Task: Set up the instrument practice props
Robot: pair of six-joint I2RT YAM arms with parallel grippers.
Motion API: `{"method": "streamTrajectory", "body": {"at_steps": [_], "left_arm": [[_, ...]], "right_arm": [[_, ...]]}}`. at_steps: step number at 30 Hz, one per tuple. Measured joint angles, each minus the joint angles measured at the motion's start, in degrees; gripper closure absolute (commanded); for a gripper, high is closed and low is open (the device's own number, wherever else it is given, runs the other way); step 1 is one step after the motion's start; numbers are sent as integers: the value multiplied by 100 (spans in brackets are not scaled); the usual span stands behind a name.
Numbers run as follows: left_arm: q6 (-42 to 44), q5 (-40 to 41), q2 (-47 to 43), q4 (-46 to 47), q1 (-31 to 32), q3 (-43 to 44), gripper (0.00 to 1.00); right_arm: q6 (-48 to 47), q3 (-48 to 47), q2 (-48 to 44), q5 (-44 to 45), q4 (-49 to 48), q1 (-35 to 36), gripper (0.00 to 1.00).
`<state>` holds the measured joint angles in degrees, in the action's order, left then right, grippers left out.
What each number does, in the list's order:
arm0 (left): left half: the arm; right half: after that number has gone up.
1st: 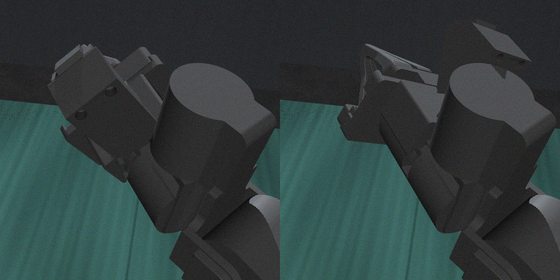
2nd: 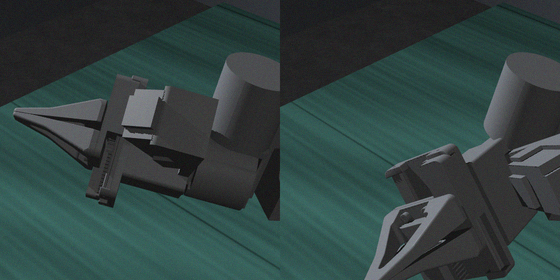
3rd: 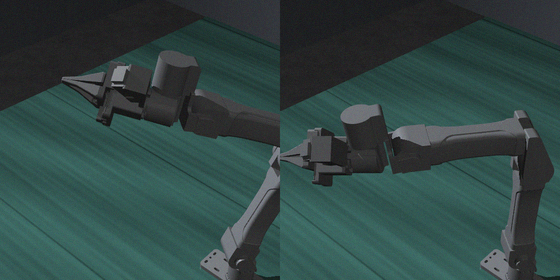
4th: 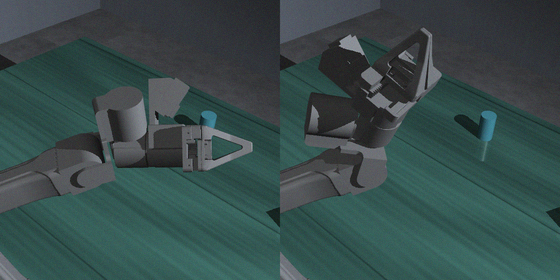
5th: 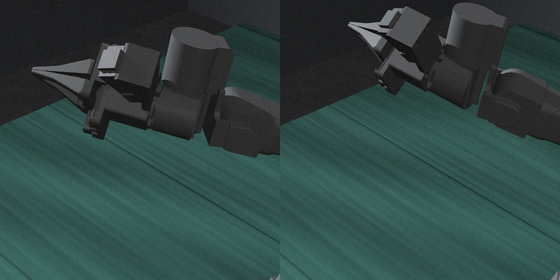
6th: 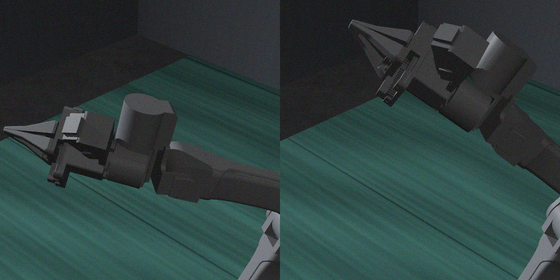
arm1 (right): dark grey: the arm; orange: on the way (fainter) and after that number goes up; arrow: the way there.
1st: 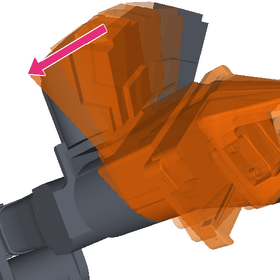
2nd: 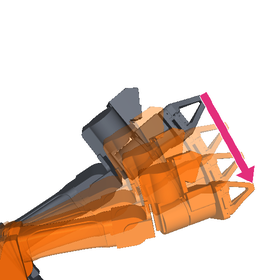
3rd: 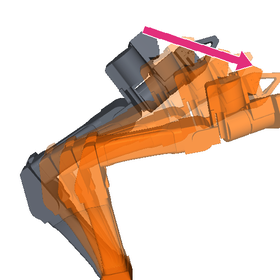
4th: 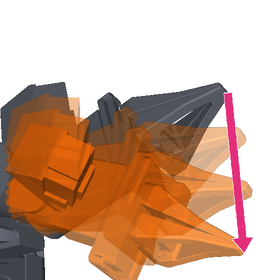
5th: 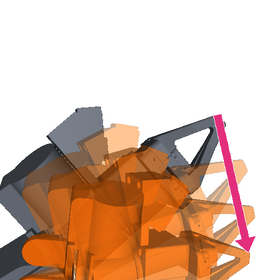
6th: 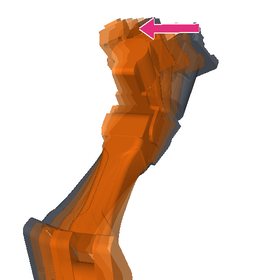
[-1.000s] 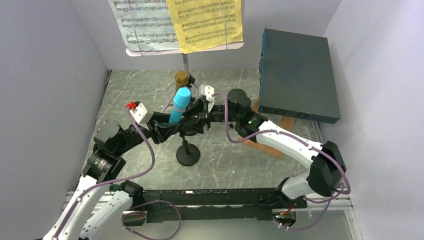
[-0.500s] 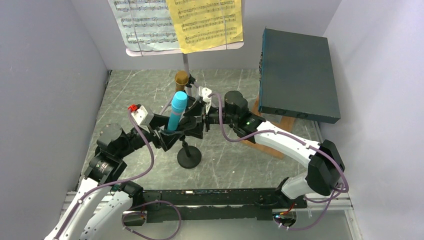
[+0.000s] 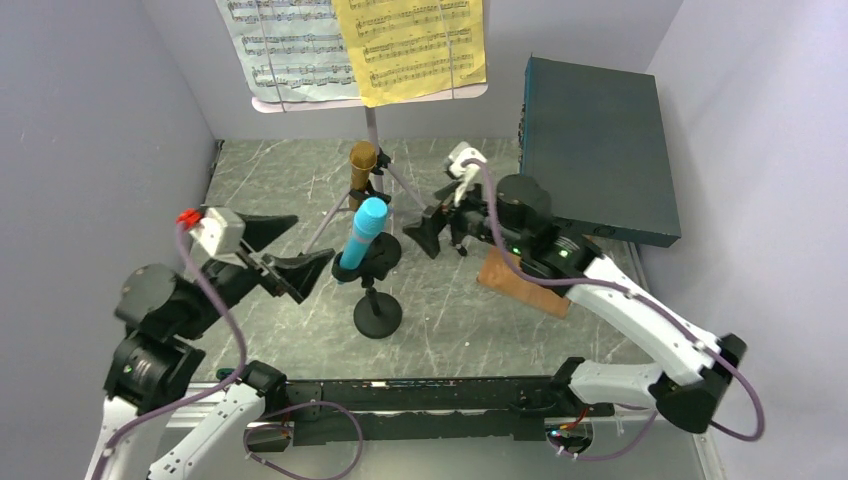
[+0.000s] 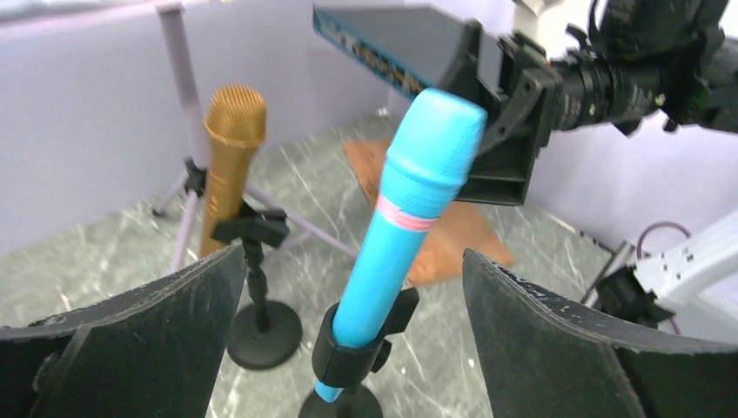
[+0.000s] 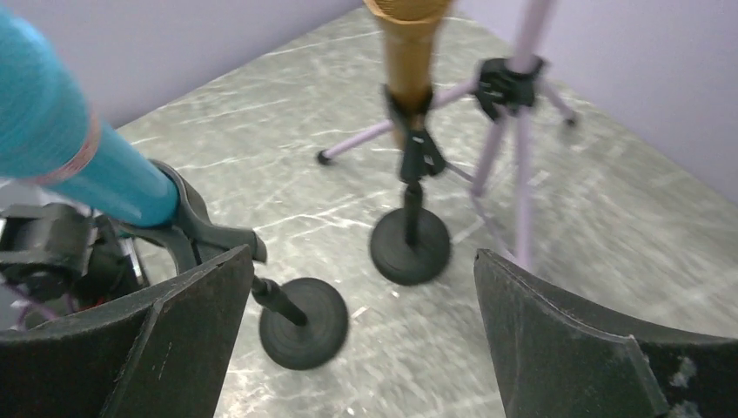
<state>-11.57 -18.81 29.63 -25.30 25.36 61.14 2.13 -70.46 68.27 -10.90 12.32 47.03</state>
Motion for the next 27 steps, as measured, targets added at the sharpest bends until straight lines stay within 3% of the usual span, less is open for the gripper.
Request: {"method": "streamTrajectory", "body": {"at_steps": [9, 16, 22, 27], "left_arm": [[221, 538, 136, -199, 0, 1436, 0], [450, 984, 638, -31, 2, 2358, 1], [603, 1178, 885, 101, 2, 2903, 1], [734, 1314, 881, 146, 0, 3075, 0]], "right_arm": [[68, -208, -1659, 2402, 1366, 0, 0], [146, -1462, -2332, 4000, 1626, 0, 0], [153, -2485, -2592, 4581, 1788, -7, 0], [157, -2559, -2881, 4846, 1781, -11, 0]]}}
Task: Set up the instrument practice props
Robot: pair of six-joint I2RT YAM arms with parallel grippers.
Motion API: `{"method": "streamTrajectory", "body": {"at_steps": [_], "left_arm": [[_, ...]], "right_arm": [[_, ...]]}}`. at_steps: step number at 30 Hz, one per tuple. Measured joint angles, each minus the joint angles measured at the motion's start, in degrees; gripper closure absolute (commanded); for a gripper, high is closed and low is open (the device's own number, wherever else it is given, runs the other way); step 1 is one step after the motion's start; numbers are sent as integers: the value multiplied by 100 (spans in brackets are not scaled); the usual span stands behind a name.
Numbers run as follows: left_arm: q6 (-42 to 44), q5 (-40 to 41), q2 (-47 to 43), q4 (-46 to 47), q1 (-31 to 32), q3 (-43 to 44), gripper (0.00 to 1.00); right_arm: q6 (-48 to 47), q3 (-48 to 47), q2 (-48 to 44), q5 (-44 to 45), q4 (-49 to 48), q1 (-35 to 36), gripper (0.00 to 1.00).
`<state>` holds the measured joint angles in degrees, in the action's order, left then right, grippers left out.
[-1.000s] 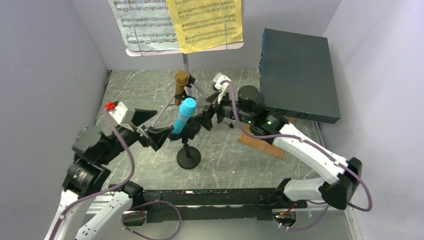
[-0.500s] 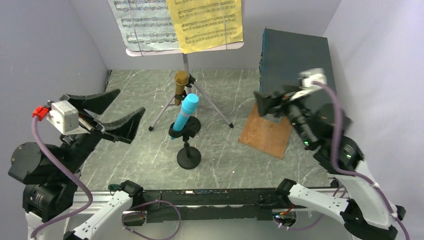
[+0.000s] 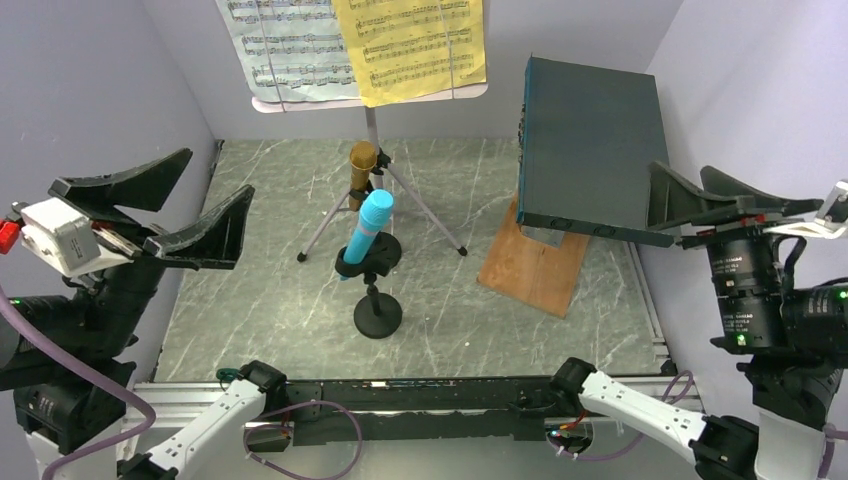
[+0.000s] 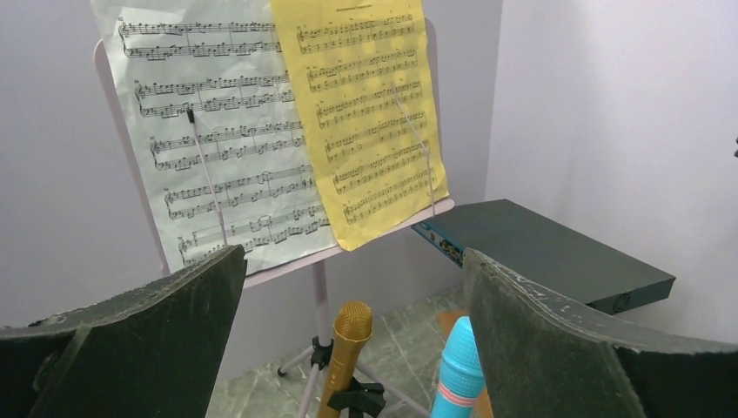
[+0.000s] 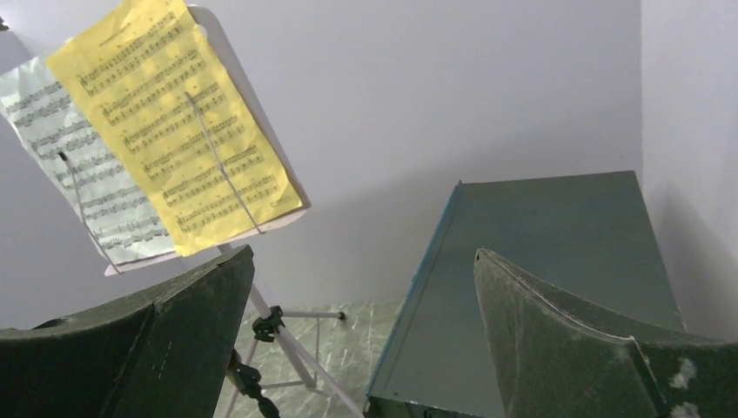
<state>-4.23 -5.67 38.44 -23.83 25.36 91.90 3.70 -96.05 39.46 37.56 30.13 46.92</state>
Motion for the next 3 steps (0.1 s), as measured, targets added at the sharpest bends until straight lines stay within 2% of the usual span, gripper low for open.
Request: {"method": "streamTrajectory", "body": {"at_steps": [3], "left_arm": [[26, 22, -15, 35, 2, -15, 1]], "right_arm": [[-68, 319, -286, 92, -66, 0, 0]]}}
